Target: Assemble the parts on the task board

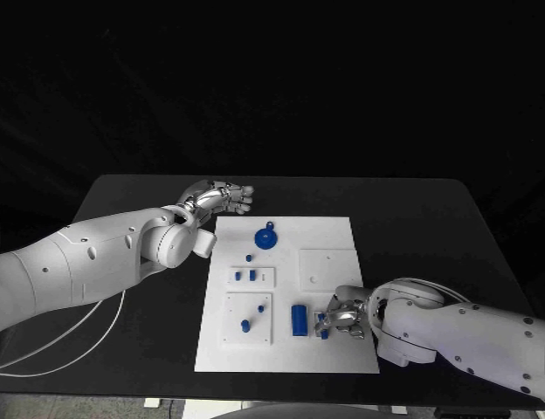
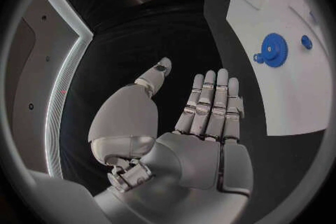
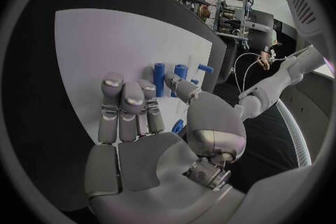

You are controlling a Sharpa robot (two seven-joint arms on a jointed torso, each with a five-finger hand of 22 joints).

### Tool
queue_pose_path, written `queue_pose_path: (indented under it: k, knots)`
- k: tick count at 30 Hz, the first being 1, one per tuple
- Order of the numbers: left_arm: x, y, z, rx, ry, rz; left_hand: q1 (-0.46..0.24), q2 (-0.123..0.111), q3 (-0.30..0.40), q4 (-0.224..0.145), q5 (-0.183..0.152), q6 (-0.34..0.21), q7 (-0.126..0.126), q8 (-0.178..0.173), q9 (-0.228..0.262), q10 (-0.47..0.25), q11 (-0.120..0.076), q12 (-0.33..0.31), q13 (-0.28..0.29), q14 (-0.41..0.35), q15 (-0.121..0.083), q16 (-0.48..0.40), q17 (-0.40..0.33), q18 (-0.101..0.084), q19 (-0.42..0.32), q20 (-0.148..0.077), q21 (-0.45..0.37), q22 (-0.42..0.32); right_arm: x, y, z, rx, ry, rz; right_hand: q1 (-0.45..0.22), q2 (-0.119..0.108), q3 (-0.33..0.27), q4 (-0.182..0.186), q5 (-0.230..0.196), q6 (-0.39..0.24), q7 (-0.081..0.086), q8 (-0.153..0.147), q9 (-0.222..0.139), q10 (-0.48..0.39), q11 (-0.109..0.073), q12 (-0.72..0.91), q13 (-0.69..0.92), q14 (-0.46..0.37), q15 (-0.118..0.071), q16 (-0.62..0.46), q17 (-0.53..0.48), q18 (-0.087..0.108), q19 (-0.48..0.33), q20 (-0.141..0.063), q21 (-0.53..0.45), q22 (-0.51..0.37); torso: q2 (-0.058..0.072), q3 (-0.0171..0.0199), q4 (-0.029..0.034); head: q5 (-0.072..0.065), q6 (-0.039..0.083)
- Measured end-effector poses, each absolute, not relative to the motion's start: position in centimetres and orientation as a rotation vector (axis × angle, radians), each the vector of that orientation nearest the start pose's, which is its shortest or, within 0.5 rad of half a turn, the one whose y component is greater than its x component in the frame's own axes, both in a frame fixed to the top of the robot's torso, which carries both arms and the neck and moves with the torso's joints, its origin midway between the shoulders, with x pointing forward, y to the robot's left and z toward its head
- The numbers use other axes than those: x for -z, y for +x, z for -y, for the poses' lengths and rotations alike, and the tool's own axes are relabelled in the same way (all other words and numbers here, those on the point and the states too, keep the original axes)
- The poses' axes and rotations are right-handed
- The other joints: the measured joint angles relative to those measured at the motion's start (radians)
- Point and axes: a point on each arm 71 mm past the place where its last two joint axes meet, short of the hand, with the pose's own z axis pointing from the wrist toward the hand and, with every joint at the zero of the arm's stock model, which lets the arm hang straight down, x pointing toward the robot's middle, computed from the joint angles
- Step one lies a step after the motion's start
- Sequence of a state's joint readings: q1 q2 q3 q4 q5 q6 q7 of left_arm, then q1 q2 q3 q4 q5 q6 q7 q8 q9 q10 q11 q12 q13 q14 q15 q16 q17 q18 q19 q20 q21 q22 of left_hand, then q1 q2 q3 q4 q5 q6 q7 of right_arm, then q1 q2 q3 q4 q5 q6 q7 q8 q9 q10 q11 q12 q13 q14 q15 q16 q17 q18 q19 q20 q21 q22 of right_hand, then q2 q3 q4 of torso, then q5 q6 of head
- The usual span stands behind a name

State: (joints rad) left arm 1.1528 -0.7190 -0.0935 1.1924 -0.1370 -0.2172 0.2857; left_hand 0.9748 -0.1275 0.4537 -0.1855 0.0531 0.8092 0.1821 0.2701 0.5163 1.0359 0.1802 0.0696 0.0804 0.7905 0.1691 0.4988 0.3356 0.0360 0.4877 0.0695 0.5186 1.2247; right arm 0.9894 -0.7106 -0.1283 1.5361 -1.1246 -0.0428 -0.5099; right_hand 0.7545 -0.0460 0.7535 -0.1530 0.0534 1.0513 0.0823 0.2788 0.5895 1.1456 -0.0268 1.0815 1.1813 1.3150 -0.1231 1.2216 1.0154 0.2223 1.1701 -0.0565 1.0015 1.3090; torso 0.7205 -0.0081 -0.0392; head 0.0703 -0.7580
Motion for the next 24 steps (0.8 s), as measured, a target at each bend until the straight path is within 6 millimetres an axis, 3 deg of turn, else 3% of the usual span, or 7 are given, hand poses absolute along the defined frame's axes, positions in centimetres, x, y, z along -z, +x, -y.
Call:
queue_pose_path:
  k: [6, 17, 24]
  knots:
    - [24.65, 52.56, -24.35, 1.287, -1.091, -1.596, 0.000, 0.000, 0.000, 0.000, 0.000, 0.000, 0.000, 0.000, -0.001, 0.000, 0.000, 0.000, 0.000, 0.000, 0.000, 0.000, 0.001, 0.000, 0.000, 0.000, 0.000, 0.001, 33.71, 39.77, 14.79, -0.501, 0.167, -2.453, -0.010, -0.001, -0.003, 0.003, 0.000, 0.000, 0.000, 0.000, -0.002, 0.000, 0.000, 0.000, 0.000, 0.000, 0.000, 0.000, 0.000, 0.000, 0.000, 0.000, 0.000, 0.000, 0.000, -0.0002, 0.0002, 0.004, -0.001]
    - [24.65, 52.55, -24.38, 1.286, -1.092, -1.597, 0.000, 0.000, -0.003, 0.003, 0.000, 0.000, 0.000, 0.000, -0.001, 0.000, 0.000, 0.000, -0.001, 0.000, 0.000, 0.000, 0.001, 0.000, 0.000, 0.000, 0.000, 0.001, 33.73, 39.80, 14.83, -0.503, 0.170, -2.443, -0.071, -0.063, -0.080, -0.004, 0.000, 0.000, 0.000, 0.003, -0.002, 0.000, 0.000, -0.002, 0.003, -0.004, -0.004, 0.000, 0.000, 0.000, 0.000, 0.000, 0.000, 0.000, 0.000, -0.0005, 0.0002, 0.007, -0.002]
    - [24.66, 52.54, -24.40, 1.285, -1.092, -1.597, 0.000, 0.000, -0.003, 0.003, 0.000, 0.000, 0.000, 0.000, -0.001, 0.000, 0.000, 0.000, -0.001, 0.000, 0.000, 0.000, 0.002, 0.000, 0.000, 0.000, 0.000, 0.002, 33.67, 39.74, 14.85, -0.507, 0.167, -2.436, -0.082, -0.074, -0.107, -0.012, 0.000, 0.000, 0.000, 0.002, -0.003, 0.000, 0.000, -0.002, 0.004, -0.004, -0.004, 0.000, 0.000, 0.000, 0.000, 0.000, 0.000, 0.000, 0.000, -0.0002, 0.0000, 0.009, -0.002]
